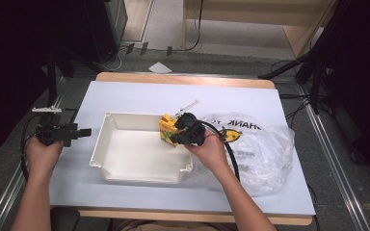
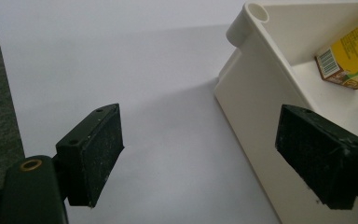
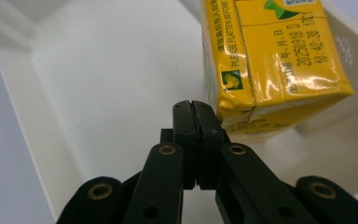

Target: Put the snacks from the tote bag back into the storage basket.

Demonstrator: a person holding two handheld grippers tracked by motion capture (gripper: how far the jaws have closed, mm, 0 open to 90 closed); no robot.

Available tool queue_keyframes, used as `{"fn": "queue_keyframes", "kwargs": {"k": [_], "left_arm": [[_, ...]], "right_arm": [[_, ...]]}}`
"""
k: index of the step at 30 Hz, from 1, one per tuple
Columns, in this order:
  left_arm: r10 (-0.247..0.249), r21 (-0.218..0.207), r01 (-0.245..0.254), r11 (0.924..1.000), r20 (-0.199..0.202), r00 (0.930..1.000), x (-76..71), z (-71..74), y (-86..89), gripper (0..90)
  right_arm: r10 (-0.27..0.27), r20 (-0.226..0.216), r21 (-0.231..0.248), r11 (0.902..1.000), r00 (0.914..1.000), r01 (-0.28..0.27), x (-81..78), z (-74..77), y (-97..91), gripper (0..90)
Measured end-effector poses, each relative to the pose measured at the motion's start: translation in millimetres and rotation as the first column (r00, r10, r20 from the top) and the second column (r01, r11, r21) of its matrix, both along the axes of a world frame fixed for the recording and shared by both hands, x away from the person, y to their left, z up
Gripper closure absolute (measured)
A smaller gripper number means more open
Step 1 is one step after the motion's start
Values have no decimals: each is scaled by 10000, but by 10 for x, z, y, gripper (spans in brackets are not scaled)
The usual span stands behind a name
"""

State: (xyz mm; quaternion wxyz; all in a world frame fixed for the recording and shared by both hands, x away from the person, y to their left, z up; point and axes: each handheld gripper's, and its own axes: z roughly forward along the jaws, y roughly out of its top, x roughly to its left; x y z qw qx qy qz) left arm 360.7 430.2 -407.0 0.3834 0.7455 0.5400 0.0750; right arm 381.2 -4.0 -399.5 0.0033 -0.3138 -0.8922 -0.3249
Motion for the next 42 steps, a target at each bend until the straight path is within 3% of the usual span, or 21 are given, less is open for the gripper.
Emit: {"fn": "queue_keyframes", "kwargs": {"k": [30,42], "left_arm": [[-47,27,48,10000,-43,10000,20,-7,-10,157],[-63,12,63,10000,-42,10000,9,2,-7,157]], "right_arm": [[-256,-38,41,9997,9997,256,87,-23,-191,898],[56,-270,265,9996,9996,-49,44,87,-222,776]]}}
